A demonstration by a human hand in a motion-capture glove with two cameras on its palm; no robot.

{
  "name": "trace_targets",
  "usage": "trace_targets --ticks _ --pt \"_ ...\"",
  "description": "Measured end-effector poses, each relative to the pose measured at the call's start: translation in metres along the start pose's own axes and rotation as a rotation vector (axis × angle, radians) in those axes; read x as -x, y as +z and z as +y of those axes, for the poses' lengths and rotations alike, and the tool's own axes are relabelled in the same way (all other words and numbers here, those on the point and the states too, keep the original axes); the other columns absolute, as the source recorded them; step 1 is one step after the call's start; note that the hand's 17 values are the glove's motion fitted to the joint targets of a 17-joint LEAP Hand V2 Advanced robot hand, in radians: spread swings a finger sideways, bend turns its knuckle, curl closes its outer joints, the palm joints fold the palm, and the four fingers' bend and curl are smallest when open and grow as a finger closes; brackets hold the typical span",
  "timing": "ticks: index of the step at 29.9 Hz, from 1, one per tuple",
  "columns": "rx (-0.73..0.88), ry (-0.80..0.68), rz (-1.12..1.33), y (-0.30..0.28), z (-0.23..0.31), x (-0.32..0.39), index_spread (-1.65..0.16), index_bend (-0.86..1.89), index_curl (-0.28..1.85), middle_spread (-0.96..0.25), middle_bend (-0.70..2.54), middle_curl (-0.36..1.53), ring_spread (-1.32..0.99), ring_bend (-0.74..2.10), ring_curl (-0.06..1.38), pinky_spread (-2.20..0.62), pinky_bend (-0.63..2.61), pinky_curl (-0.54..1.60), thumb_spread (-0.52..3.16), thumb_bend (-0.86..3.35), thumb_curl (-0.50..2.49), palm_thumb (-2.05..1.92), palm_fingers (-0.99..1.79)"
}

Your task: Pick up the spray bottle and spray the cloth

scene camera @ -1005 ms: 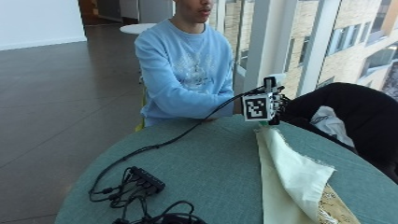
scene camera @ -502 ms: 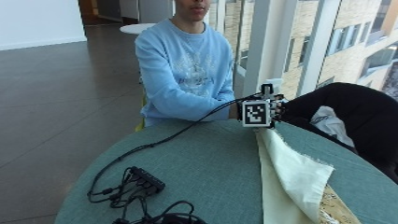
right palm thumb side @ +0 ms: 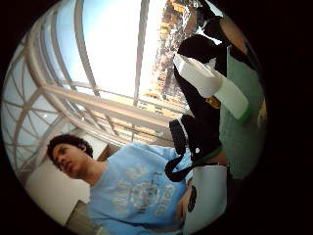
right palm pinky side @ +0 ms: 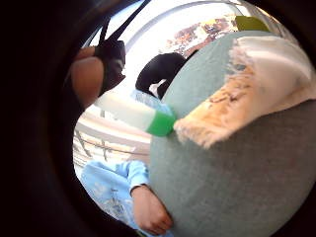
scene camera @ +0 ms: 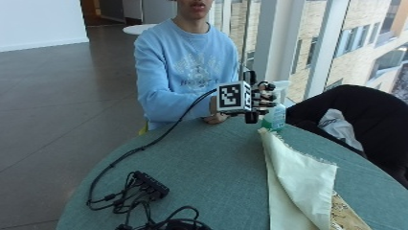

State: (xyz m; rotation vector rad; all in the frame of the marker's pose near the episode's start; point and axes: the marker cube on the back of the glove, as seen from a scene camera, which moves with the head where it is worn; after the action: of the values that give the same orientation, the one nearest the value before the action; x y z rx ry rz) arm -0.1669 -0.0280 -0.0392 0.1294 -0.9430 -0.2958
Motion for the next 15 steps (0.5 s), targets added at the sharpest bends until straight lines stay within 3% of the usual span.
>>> trace_targets --ticks 15 --pt "-0.074 0.238 0.678 -0.120 0.109 -0.044 -0.35 0.13 0.30 -0.08 0.25 0.43 -0.03 0.30 0.34 0.17 0.30 0.36 1.10 -0.02 0.44 0.71 0.67"
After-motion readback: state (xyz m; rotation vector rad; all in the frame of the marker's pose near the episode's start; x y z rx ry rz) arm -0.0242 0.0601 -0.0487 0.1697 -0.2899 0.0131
